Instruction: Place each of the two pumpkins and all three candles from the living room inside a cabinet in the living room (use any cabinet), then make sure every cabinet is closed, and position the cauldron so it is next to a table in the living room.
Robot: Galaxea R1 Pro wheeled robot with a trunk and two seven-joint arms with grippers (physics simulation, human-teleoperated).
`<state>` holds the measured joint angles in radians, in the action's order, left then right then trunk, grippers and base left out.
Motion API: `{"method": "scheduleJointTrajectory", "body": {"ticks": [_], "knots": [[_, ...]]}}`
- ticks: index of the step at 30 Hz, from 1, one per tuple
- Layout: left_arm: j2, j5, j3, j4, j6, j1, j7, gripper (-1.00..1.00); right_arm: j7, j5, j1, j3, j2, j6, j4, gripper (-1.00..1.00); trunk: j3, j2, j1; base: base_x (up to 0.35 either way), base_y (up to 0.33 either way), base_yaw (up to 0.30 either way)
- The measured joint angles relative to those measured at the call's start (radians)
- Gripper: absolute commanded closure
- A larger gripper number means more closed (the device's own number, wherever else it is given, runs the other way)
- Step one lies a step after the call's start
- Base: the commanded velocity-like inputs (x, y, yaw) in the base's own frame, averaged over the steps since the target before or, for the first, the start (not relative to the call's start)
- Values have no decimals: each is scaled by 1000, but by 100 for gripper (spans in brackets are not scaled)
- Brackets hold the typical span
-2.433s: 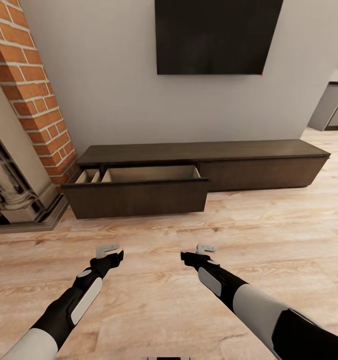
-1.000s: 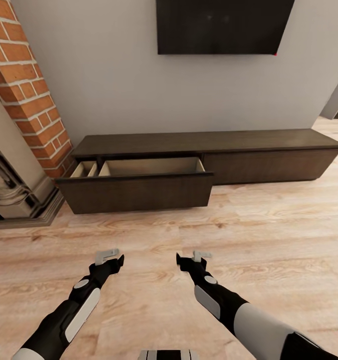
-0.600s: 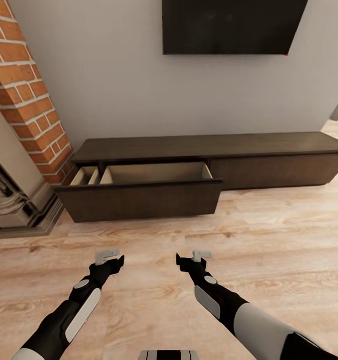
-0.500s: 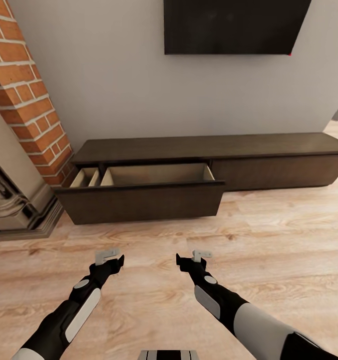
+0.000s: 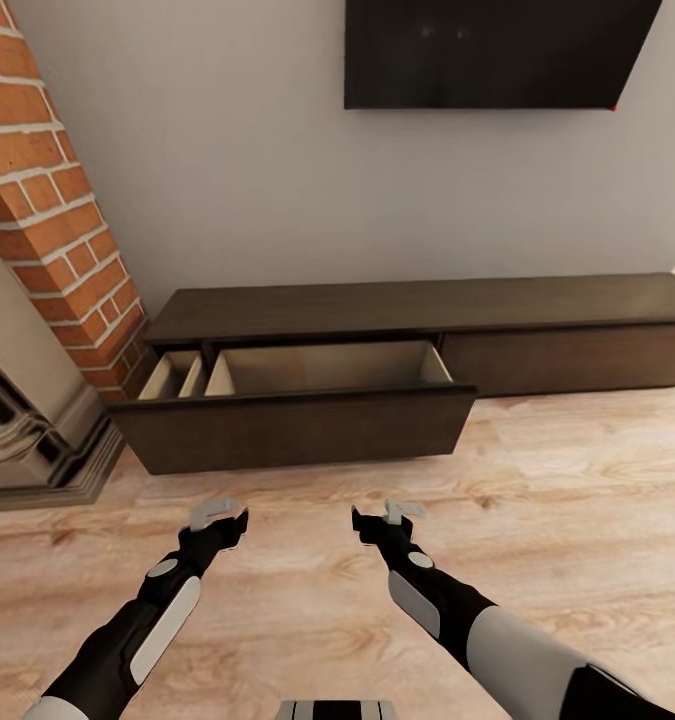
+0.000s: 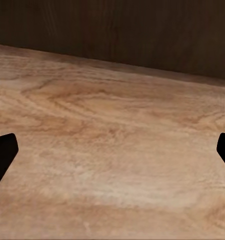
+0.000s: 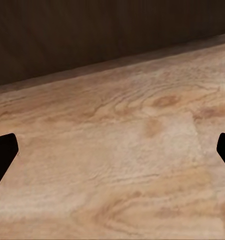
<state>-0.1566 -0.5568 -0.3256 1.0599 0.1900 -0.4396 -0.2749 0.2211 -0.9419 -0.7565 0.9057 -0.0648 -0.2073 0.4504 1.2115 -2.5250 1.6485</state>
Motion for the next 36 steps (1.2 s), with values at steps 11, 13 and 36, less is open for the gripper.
{"method": "scheduleJointTrajectory", "body": {"ticks": [11, 13, 36], "knots": [[0, -1, 0, 0, 0, 0, 0, -100, 0, 0, 0, 0, 0, 0, -1, -100, 0, 0, 0, 293, 120, 0], [0, -1, 0, 0, 0, 0, 0, -100, 0, 0, 0, 0, 0, 0, -1, -100, 0, 0, 0, 293, 105, 0], [1, -6, 1, 0, 1, 0, 2, -100, -1, 0, 0, 0, 0, 1, -2, -100, 0, 0, 0, 311, 12, 0]]}}
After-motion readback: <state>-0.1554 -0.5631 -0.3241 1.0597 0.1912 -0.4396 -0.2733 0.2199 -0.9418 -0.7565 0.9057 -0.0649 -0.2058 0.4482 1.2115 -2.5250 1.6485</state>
